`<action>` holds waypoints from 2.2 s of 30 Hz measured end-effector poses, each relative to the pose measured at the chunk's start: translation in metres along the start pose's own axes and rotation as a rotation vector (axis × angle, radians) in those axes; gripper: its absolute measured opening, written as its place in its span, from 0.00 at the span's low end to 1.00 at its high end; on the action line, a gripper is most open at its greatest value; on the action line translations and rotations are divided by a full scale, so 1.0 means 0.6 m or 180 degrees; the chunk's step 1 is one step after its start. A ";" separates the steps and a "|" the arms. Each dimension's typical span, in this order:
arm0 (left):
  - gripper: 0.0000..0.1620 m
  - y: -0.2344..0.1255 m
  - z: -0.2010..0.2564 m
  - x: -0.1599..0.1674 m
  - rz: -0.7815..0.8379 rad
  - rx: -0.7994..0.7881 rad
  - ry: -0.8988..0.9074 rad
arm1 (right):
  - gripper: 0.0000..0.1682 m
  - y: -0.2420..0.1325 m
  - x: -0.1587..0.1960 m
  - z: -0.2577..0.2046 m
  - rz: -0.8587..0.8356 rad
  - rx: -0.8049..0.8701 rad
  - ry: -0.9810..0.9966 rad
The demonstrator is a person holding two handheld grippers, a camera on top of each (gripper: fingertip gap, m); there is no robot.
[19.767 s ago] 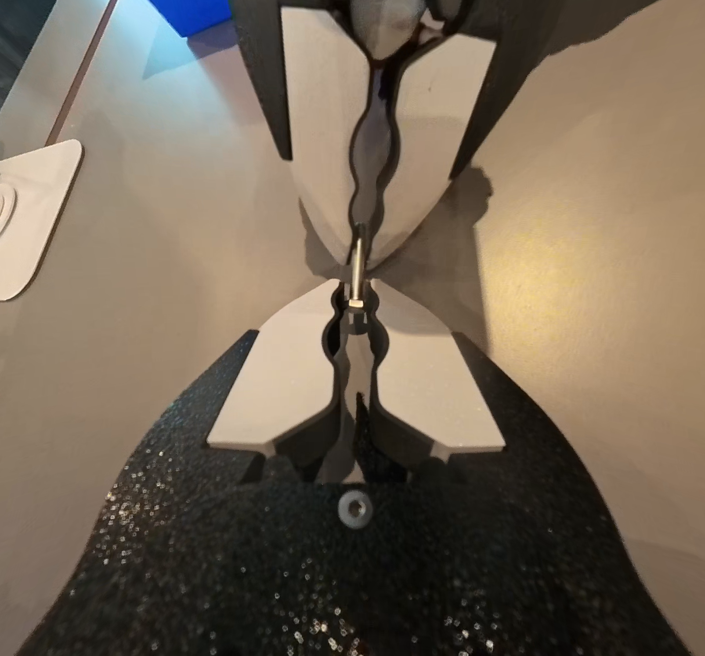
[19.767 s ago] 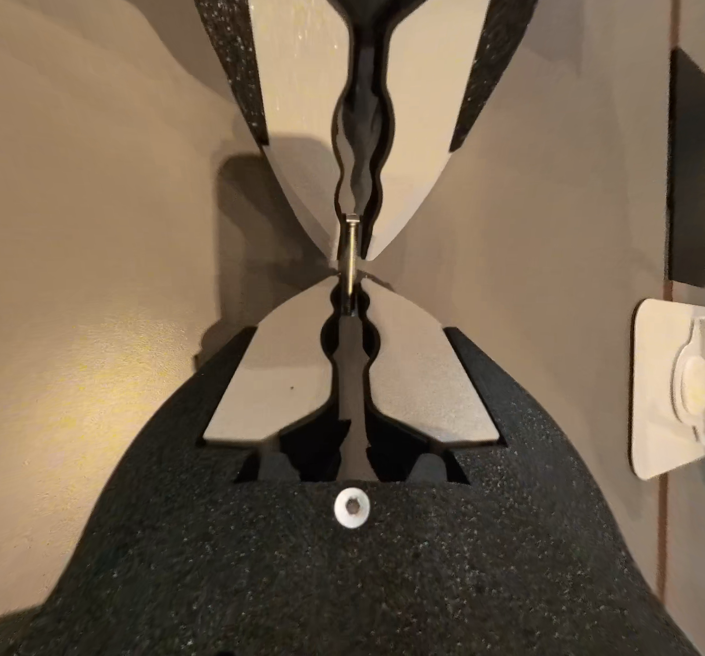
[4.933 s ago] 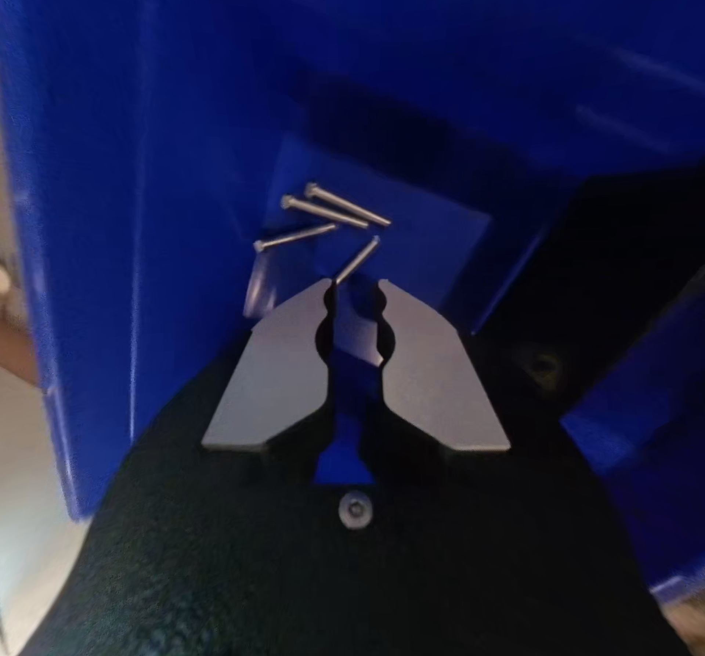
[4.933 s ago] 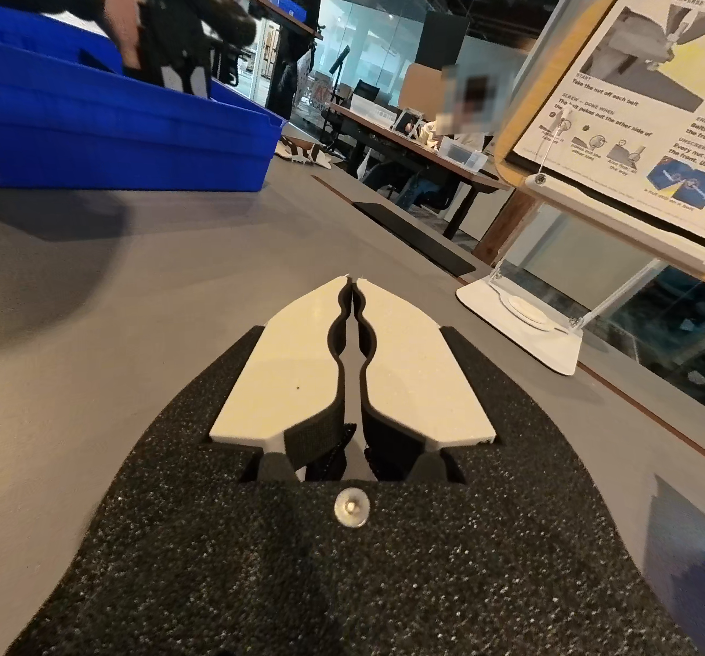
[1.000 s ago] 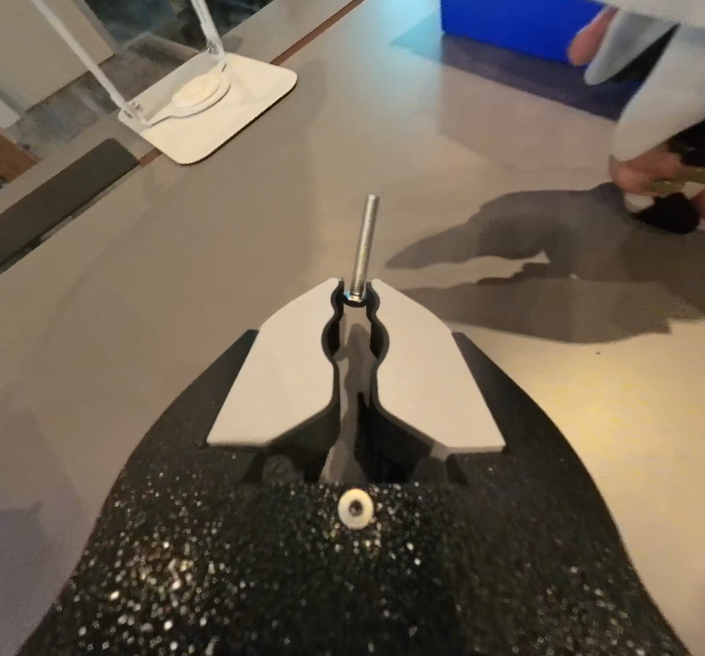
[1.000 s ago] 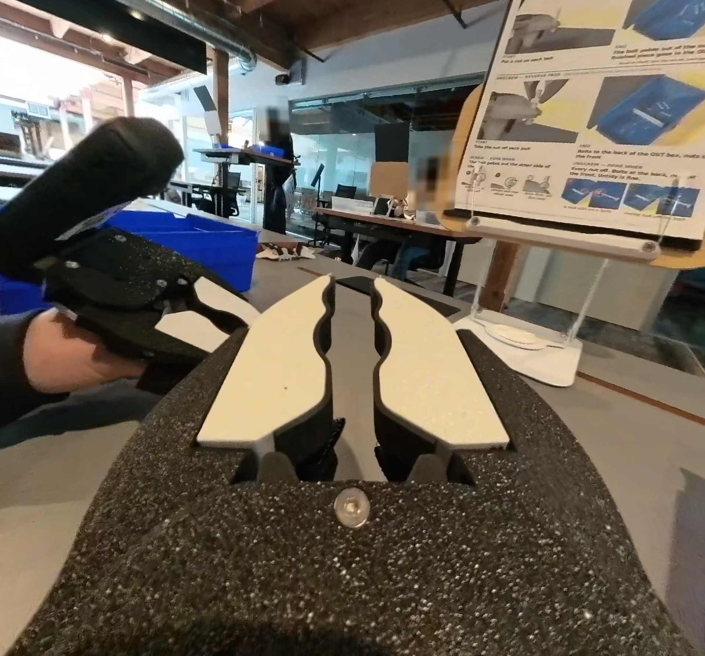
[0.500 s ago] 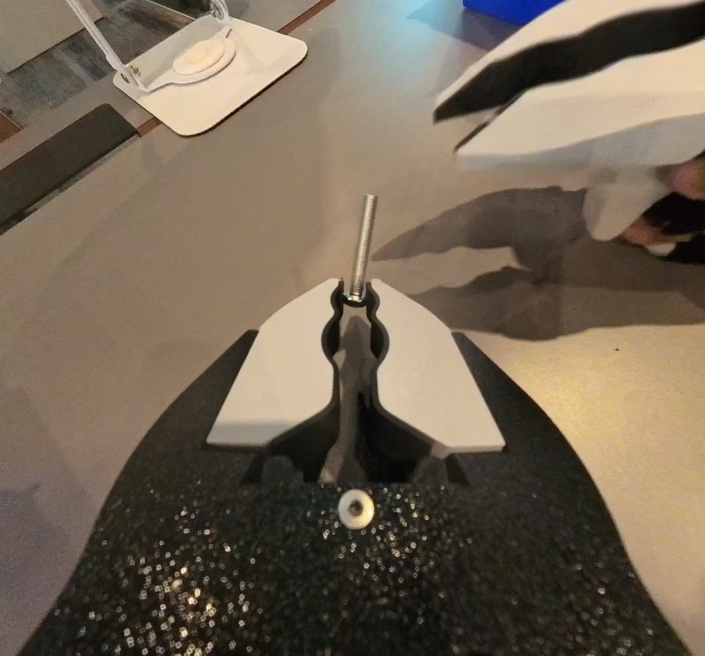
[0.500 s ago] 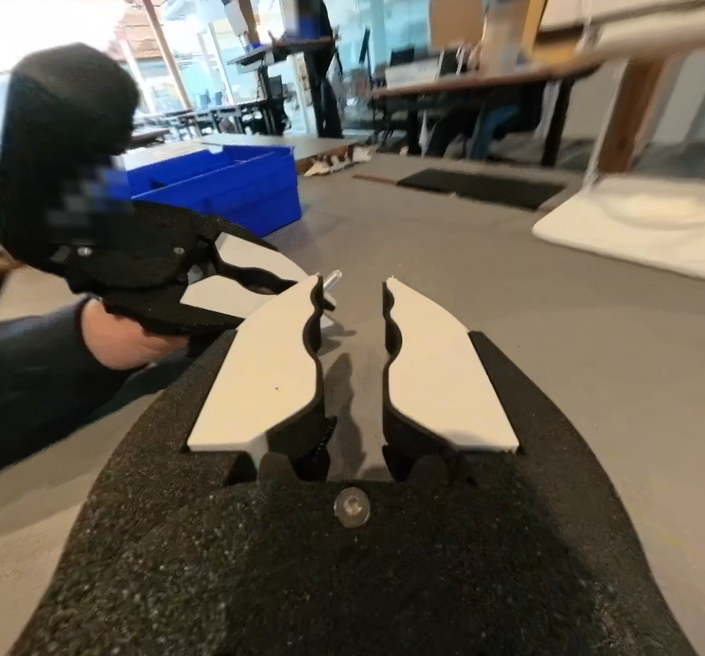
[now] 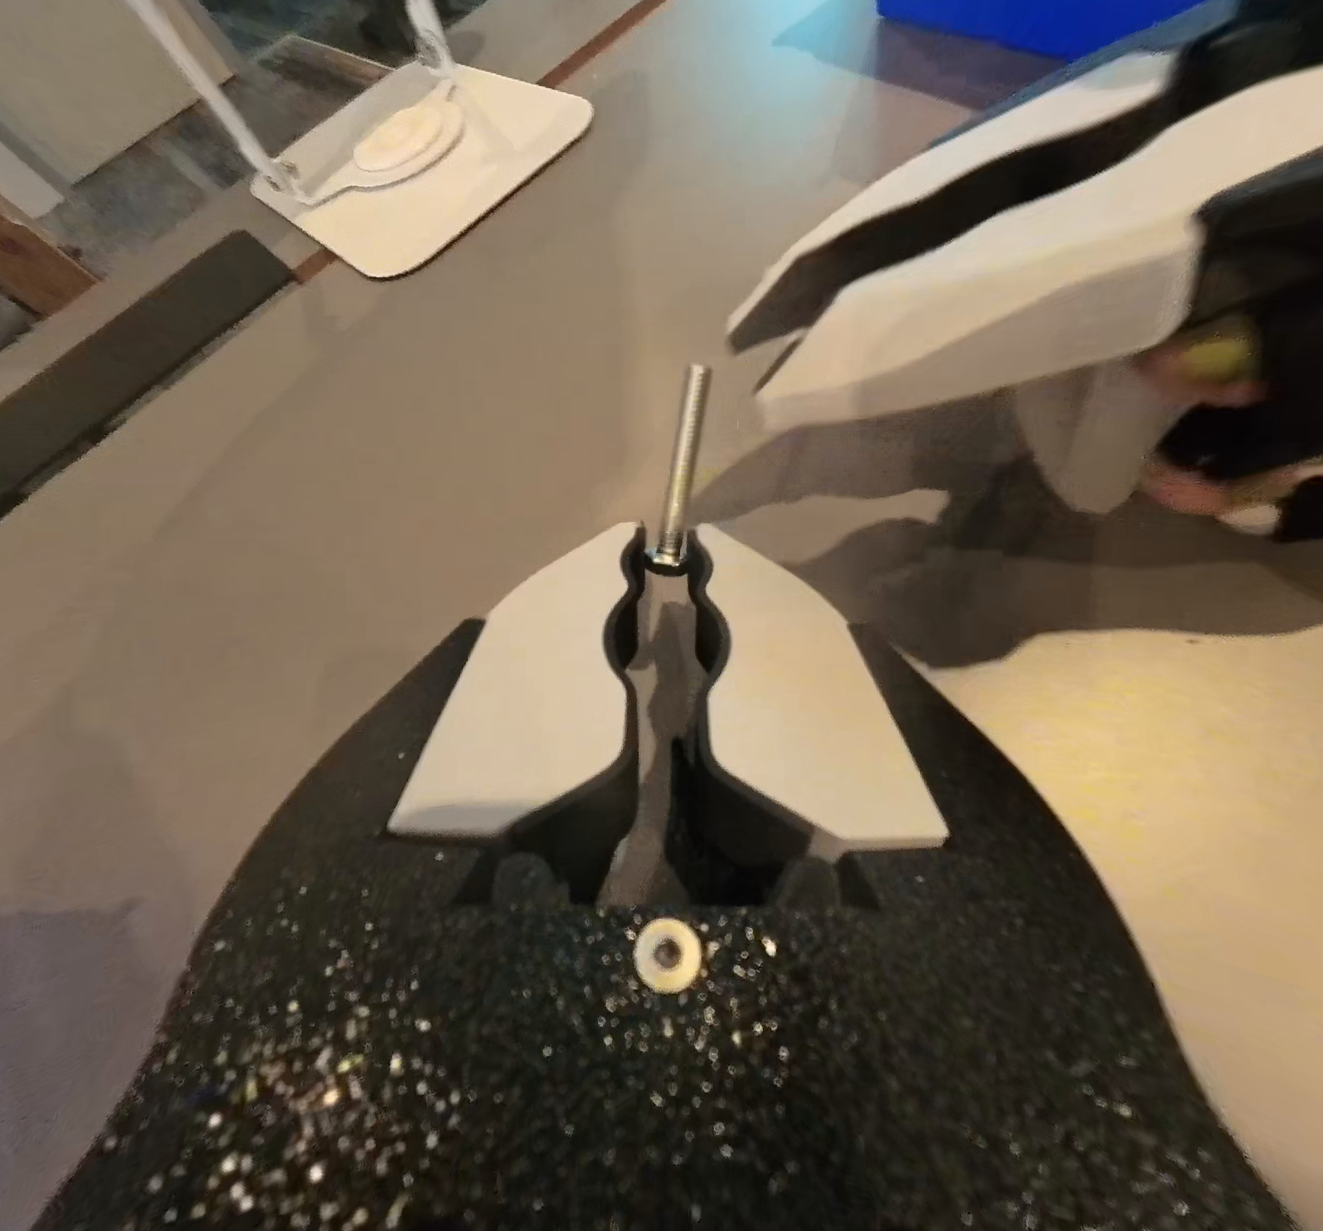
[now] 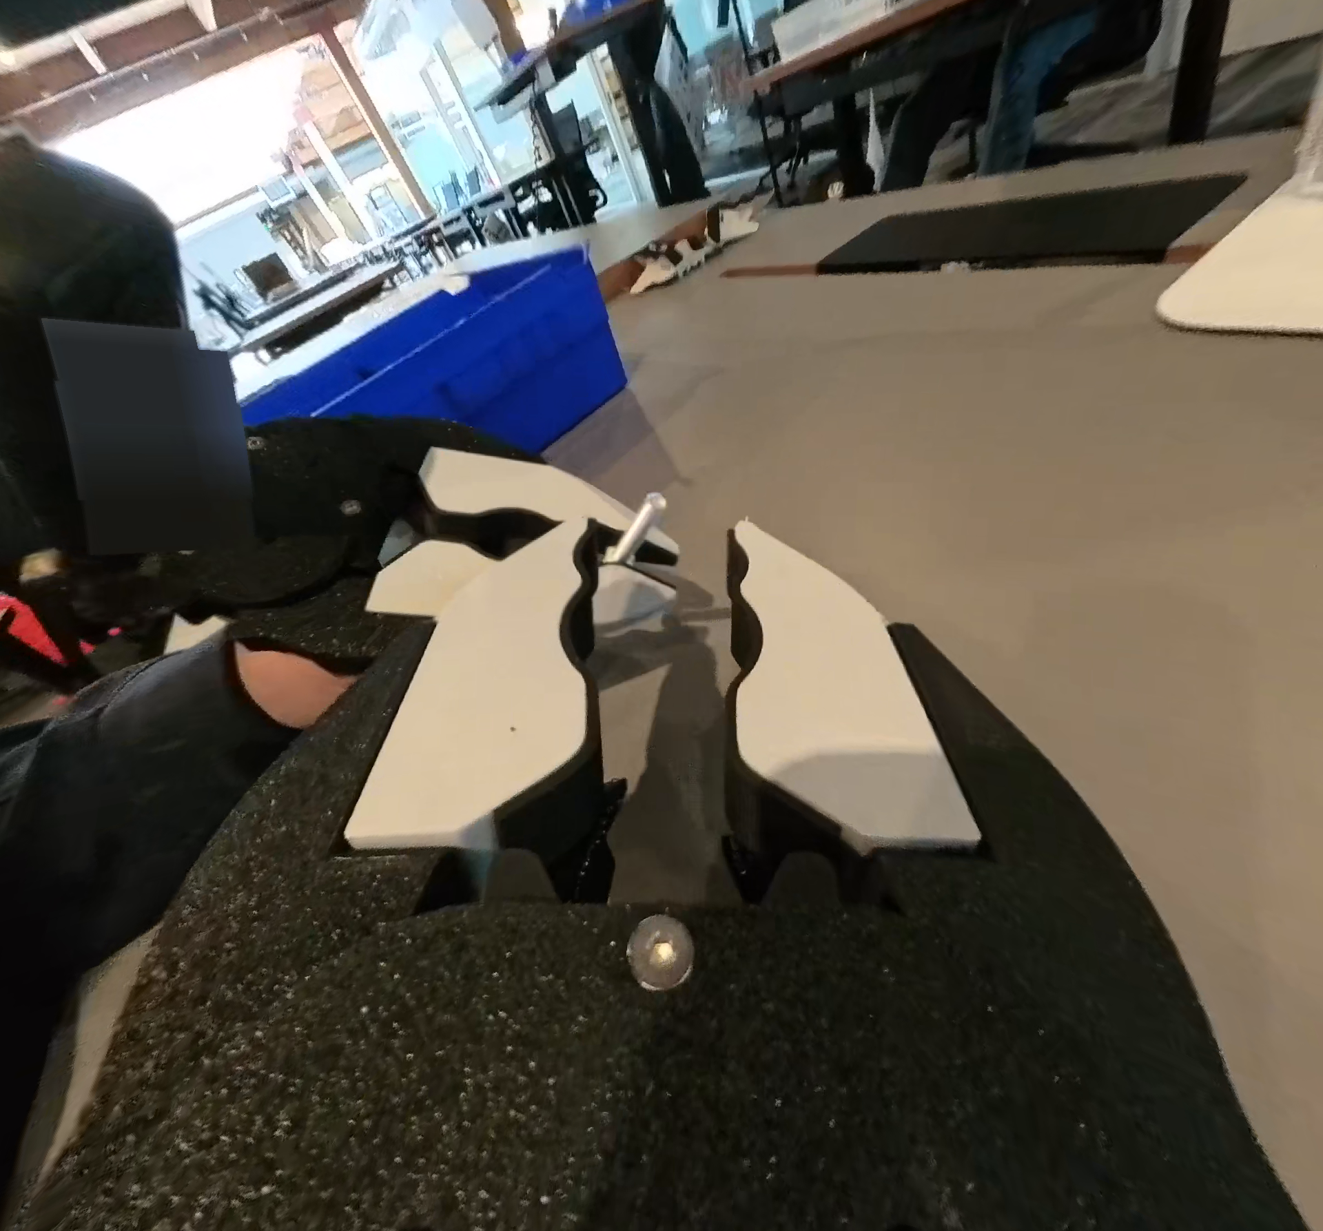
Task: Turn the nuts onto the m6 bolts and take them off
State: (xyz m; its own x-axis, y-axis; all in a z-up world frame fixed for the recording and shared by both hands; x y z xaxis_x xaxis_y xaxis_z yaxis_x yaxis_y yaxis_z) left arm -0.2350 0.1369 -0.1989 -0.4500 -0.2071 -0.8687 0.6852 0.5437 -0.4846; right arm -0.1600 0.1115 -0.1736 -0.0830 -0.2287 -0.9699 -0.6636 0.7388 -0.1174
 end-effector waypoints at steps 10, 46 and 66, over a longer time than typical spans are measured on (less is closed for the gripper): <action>0.06 0.039 -0.090 -0.018 0.0172 -0.0253 -0.0248 | 0.14 0.050 -0.244 -0.183 -0.0158 -0.1000 -0.1725; 0.25 0.031 -0.139 0.046 -0.0614 -0.0105 -0.0947 | 0.09 0.128 -0.249 -0.172 -0.0273 -0.0381 -0.1578; 0.10 -0.342 -0.289 0.113 -0.0946 -0.0004 -0.0694 | 0.10 0.097 -0.234 -0.102 -0.0217 -0.0025 -0.1327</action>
State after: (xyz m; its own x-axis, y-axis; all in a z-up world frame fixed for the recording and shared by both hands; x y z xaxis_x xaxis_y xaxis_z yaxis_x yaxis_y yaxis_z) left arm -0.5055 0.1523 -0.1407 -0.4968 -0.5245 -0.6914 0.5421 0.4347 -0.7192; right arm -0.2325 0.1478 -0.0315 0.2680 0.0004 -0.9634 -0.6628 0.7258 -0.1841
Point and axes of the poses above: each gripper's, where its closed fingertips meet, y out along the fingers, x out of its underside, z = x × y across the jaws, the point moved 4 cm from there along -y, back along the fingers, and after that the axes turned 9 degrees about -y, right-handed, at the moved point
